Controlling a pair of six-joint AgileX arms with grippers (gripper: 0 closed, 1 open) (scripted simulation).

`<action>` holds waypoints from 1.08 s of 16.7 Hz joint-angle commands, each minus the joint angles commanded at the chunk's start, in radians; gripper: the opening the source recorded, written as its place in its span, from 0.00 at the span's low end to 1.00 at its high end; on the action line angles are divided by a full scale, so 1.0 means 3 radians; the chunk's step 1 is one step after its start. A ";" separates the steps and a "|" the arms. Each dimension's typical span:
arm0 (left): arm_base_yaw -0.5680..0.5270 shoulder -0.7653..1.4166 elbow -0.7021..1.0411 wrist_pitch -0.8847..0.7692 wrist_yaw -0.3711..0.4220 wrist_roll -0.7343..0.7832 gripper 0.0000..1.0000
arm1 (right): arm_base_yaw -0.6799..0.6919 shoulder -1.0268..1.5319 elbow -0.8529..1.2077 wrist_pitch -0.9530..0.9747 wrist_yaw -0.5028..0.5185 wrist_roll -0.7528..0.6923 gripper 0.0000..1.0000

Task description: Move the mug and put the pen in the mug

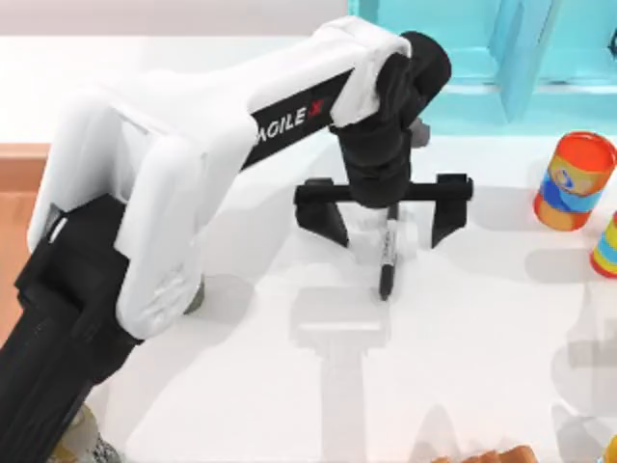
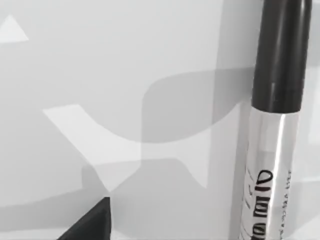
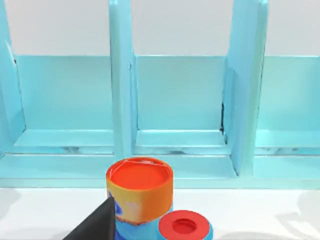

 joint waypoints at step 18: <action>0.0000 0.0000 0.0000 0.0000 0.0000 0.0000 0.00 | 0.0000 0.0000 0.0000 0.0000 0.0000 0.0000 1.00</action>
